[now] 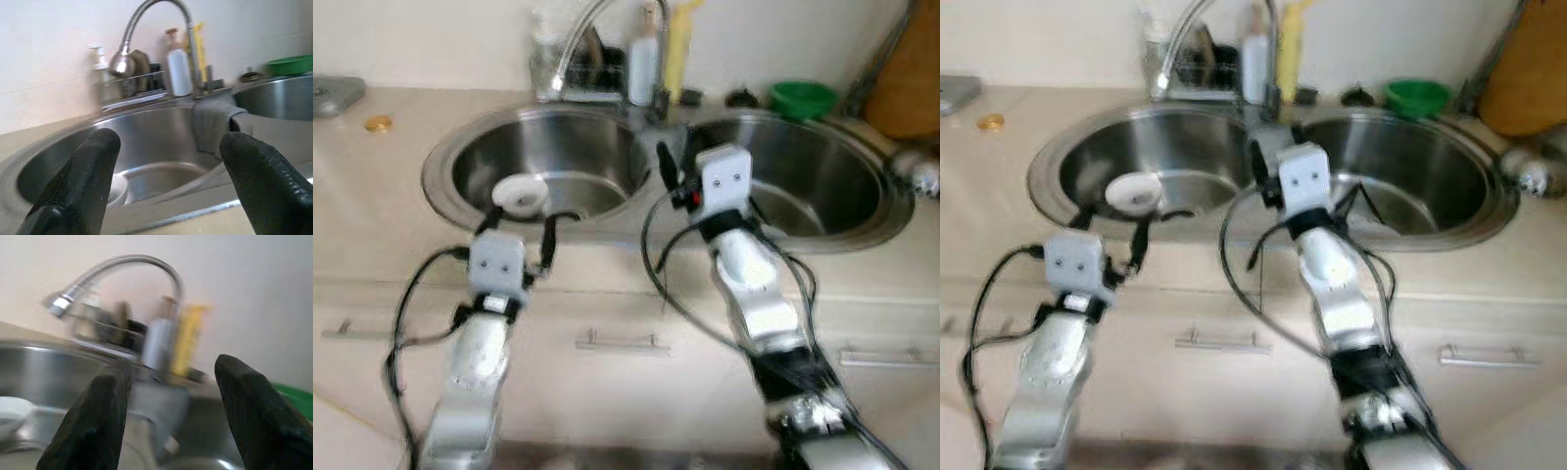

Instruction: Kitchen organization

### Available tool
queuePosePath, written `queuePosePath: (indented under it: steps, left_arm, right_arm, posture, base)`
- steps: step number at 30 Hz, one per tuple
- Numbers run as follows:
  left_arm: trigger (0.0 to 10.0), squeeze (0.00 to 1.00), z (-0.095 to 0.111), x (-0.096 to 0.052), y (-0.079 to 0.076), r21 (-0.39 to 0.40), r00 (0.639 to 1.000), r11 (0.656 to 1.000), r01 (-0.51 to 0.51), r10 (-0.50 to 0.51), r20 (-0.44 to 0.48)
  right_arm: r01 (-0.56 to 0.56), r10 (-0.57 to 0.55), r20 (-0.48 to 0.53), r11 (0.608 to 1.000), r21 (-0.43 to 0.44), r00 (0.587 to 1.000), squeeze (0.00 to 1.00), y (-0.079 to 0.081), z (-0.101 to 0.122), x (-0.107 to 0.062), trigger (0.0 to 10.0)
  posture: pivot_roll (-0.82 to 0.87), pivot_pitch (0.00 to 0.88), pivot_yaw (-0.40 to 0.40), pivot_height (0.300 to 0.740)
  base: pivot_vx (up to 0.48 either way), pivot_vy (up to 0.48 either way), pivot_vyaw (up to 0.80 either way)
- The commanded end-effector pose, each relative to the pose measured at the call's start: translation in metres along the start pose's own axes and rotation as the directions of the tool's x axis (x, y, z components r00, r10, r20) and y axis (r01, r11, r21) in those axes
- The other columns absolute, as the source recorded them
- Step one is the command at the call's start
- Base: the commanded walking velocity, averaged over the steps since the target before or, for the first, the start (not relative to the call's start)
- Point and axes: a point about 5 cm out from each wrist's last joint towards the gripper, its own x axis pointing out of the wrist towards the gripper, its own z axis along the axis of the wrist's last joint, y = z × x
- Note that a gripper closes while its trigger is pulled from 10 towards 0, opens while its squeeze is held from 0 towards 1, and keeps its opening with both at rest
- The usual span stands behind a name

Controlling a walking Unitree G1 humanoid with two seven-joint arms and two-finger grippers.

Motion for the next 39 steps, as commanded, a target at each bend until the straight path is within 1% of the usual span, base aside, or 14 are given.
queuePosePath:
  steps: [1,3,5,10,17,29,39]
  left_arm:
    - [10.0,0.00,0.003,0.001,0.005,0.014,1.000,1.000,-0.011,0.011,0.014]
    - [10.0,0.00,0.002,0.000,0.005,0.013,1.000,1.000,-0.014,0.014,0.016]
    - [10.0,0.00,0.003,0.000,0.005,0.018,0.999,1.000,-0.014,0.014,0.030]
    - [10.0,0.00,0.004,-0.001,0.004,0.019,0.999,1.000,-0.013,0.013,0.035]
    - [10.0,0.00,0.002,-0.002,0.005,0.027,0.999,1.000,-0.011,0.010,0.033]
    - [10.0,0.00,0.000,-0.003,0.004,0.041,0.999,0.999,-0.003,0.002,0.037]
    - [10.0,0.00,0.004,-0.002,0.005,0.037,0.997,0.999,-0.005,0.002,0.072]
  right_arm:
    - [-0.011,0.011,0.053,1.000,0.001,0.999,0.00,0.003,0.012,0.003,10.0]
    - [-0.007,0.007,0.054,1.000,-0.006,0.999,0.00,0.001,0.012,0.000,10.0]
    - [0.004,-0.003,0.050,1.000,-0.015,0.999,0.00,-0.002,0.011,-0.004,10.0]
    - [0.011,-0.010,0.057,1.000,-0.013,0.998,0.00,-0.002,0.012,-0.008,10.0]
    - [0.016,-0.016,0.090,1.000,-0.002,0.996,0.00,0.000,0.016,-0.010,10.0]
    - [0.043,-0.043,0.117,0.999,0.006,0.992,0.00,-0.003,0.018,-0.013,10.0]
    - [0.045,-0.047,0.133,0.999,0.018,0.990,0.00,-0.001,0.019,-0.011,10.0]
  posture:
    - [0.02,0.000,-0.030,0.740]
    - [0.02,0.000,-0.029,0.740]
    - [0.02,0.000,-0.029,0.740]
    - [0.02,0.000,-0.028,0.740]
    - [0.02,0.000,-0.028,0.740]
    - [0.02,0.000,-0.029,0.740]
    - [0.02,0.000,-0.023,0.740]
  base:
    - [0.000,0.480,-0.80]
    - [0.000,0.480,-0.80]
    - [0.000,0.000,-0.80]
    - [0.000,0.000,-0.80]
    - [0.000,0.000,0.00]
    - [0.000,0.000,-0.80]
    - [0.000,-0.424,-0.80]
